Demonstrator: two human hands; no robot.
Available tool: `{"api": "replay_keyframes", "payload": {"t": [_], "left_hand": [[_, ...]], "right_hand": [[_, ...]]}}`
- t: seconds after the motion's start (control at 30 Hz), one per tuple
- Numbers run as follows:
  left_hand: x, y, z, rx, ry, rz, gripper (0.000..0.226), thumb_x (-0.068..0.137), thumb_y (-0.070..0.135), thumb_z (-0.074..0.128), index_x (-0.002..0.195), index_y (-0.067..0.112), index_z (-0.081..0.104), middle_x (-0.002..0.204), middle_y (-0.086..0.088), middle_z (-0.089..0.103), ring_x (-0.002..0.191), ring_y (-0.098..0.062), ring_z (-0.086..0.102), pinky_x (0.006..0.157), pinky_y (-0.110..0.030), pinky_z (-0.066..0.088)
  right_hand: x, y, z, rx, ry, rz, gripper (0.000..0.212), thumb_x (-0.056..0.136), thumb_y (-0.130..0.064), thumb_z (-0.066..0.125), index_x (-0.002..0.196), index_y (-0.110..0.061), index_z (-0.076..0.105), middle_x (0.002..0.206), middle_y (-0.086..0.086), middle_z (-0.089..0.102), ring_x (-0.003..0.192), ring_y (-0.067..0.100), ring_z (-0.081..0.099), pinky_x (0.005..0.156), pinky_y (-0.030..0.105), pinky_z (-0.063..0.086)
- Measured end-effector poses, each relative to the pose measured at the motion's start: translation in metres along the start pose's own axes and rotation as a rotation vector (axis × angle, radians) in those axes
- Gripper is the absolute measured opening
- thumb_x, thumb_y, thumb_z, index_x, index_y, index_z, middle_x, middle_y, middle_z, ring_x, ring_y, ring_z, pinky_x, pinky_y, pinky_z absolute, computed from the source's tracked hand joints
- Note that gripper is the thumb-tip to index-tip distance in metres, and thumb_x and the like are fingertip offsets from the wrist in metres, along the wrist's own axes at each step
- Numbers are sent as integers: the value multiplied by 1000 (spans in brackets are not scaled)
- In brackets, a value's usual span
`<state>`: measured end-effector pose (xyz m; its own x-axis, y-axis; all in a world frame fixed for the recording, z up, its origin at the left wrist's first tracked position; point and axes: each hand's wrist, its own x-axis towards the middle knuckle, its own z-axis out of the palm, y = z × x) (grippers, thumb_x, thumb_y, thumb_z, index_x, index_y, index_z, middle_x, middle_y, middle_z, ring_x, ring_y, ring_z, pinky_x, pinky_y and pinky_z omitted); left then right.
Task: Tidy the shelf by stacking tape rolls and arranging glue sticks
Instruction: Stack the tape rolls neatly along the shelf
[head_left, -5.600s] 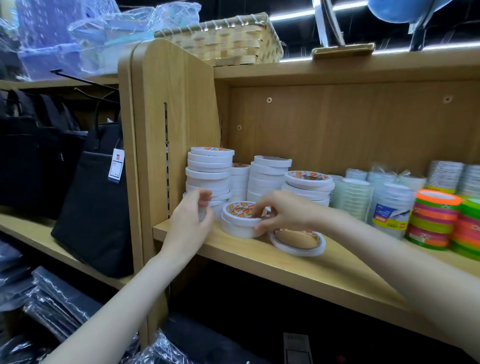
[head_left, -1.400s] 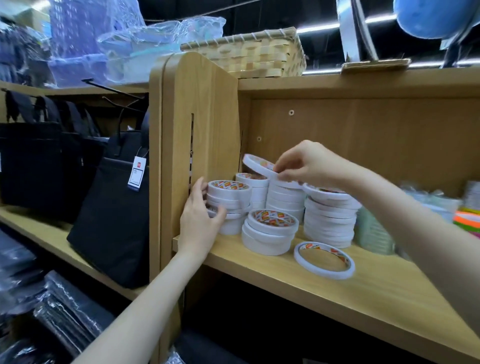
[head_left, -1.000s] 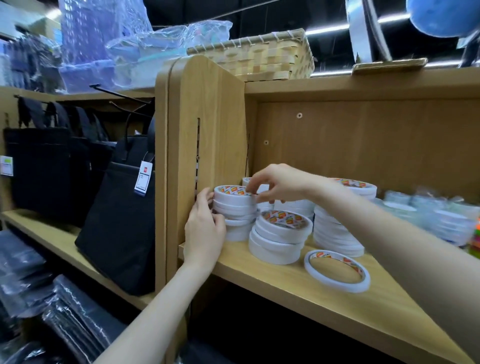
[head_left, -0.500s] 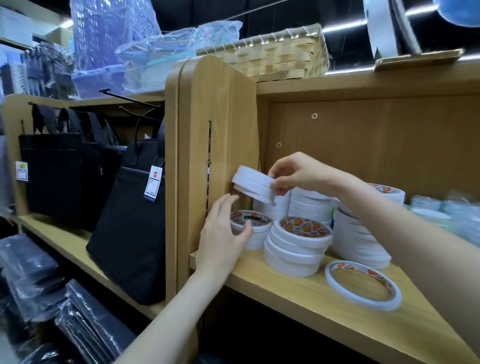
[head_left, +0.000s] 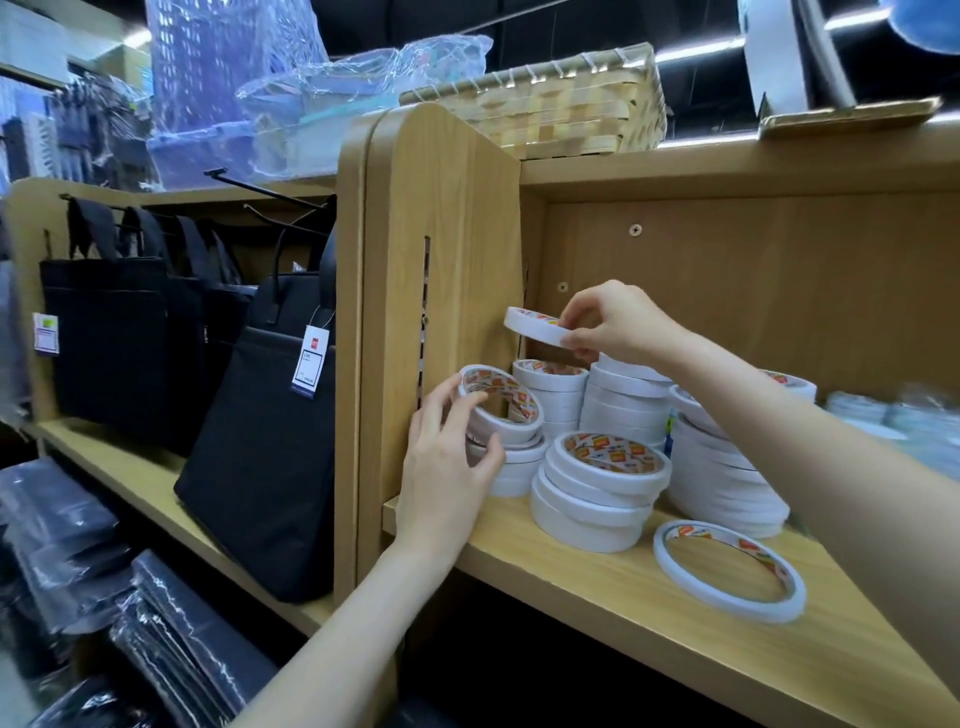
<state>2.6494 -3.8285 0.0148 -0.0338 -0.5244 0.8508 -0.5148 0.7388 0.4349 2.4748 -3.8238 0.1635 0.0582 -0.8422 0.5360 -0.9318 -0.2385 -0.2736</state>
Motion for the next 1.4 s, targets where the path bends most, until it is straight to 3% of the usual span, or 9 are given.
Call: {"api": "replay_keyframes", "payload": {"t": [0.2,0.37,0.43,0.6,0.73,0.83,1.03,1.2,1.4], "left_hand": [[1,1,0,7,-33,-18,49,88,21,60,134,14,45,141,1,39,128,-12,37,100,-16,28],[0,-1,-1,-86,19,-65,45,87,17,61,129,9,47,132,-3,47,116,-16,51,96,-31,47],[0,0,-1,-115,28,-75,41,88,15,60,126,10,48,126,-2,51,109,-14,54,92,-29,49],[0,1,-2,-140,29,-95,36,90,14,58,124,11,48,123,-3,53,101,-5,51,83,-16,43],[0,1,-3,-161,13,-126,38,89,16,59,124,12,46,123,-2,53,104,-4,51,81,-10,41],[0,0,-3,-181,26,-122,35,89,15,59,121,11,47,119,-1,56,103,-3,53,81,-7,40],[0,2,-3,-197,39,-96,31,89,4,56,119,9,48,117,-1,58,107,-8,56,90,-15,44],[-1,-2,-1,-98,18,-131,29,91,3,51,119,10,51,118,-4,59,109,-12,54,89,-18,39],[-4,2,-1,-7,15,-184,36,87,-9,44,118,8,51,116,-7,59,109,-17,54,85,-14,34]], "right_hand": [[18,15,39,-268,-7,26,17,86,-7,58,101,-7,64,103,14,63,92,28,59,74,30,46],[10,21,37,-317,110,12,27,86,3,46,106,-9,60,107,15,60,98,33,57,83,41,50],[-1,15,26,-204,107,-54,28,85,3,48,106,-9,63,104,10,64,93,25,61,83,37,51],[-28,-7,27,13,-416,-155,18,86,-15,64,103,-18,68,99,2,69,82,14,65,67,21,53],[-28,-12,33,-110,-424,-217,16,83,-20,67,99,-16,70,96,-5,67,74,-2,53,67,10,39],[-31,-12,38,-73,-512,-206,23,85,-18,65,107,-9,66,104,-1,65,83,5,53,70,8,37],[-33,-6,39,-50,-339,-215,13,84,-13,64,95,-8,69,91,-2,67,75,9,53,65,17,38],[-44,0,-14,-32,-116,-184,4,83,-17,67,87,-16,69,68,-14,56,58,-2,47,55,8,34],[-92,2,-42,-341,-477,-156,7,80,-24,69,86,-22,70,74,-15,62,63,-5,50,60,11,36]]}}
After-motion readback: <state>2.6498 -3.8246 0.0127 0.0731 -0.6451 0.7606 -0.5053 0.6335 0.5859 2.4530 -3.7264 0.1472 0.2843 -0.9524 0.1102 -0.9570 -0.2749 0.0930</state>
